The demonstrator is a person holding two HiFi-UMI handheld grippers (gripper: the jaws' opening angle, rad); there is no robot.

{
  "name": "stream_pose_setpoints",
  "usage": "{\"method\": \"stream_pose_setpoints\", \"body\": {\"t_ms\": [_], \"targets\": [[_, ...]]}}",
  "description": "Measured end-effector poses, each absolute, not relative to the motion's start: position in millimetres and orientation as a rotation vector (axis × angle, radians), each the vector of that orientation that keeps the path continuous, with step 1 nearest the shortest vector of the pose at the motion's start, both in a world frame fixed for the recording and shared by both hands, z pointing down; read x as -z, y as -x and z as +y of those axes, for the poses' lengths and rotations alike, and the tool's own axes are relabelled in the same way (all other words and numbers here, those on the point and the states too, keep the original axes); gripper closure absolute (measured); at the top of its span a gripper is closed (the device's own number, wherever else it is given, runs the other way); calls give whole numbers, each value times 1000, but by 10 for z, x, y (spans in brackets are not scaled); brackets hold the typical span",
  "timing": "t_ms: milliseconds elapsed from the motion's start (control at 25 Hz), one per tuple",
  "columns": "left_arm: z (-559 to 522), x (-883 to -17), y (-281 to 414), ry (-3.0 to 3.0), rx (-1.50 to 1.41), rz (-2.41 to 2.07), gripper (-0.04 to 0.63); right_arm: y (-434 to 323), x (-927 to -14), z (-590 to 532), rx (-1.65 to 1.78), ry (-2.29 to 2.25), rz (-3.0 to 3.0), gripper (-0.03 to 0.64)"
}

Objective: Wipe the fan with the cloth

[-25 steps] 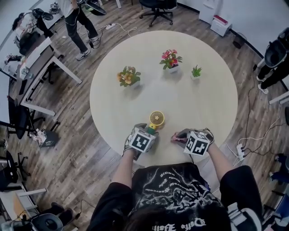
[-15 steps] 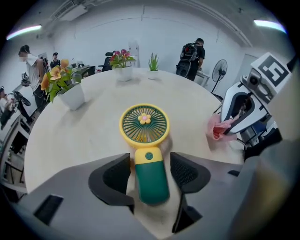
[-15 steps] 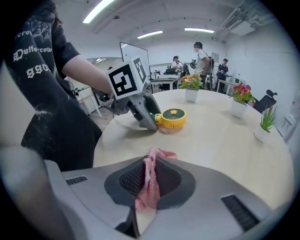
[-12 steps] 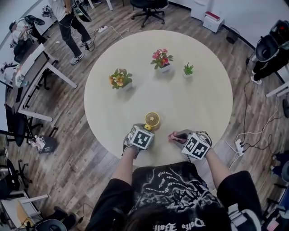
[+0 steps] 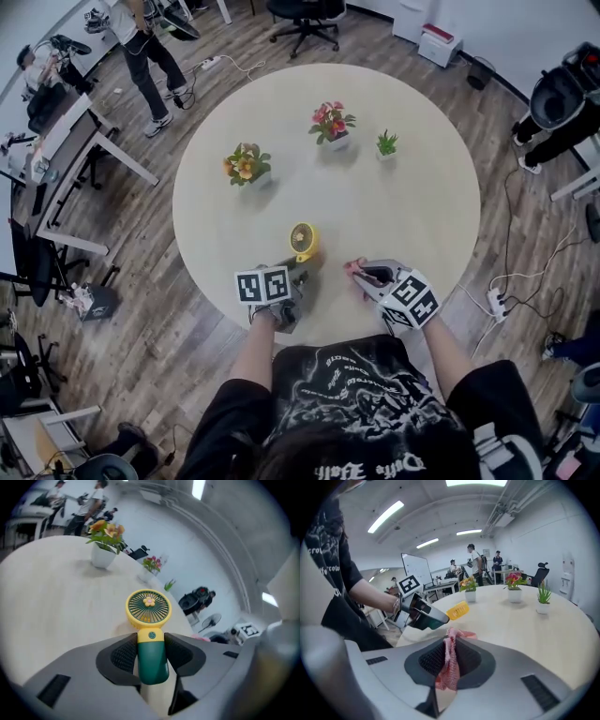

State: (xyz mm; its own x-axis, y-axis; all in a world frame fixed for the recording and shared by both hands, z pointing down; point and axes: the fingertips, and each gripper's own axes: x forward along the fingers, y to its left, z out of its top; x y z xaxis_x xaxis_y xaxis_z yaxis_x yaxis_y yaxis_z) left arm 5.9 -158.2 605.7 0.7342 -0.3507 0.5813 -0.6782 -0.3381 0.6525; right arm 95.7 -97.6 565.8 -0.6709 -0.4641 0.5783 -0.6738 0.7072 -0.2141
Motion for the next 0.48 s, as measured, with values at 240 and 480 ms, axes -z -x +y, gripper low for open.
{"method": "stream_pose_setpoints", "body": {"t_ms": [240,480], "targets": [[-1890,-5179,-109,-1749,332,-642,396,-753,-4962,-1103,-656,-950,-2711,569],[-1904,-4480,-177,-1648,679,-472,396,-320,-4170,-994,-452,-733,-2960,569]]}}
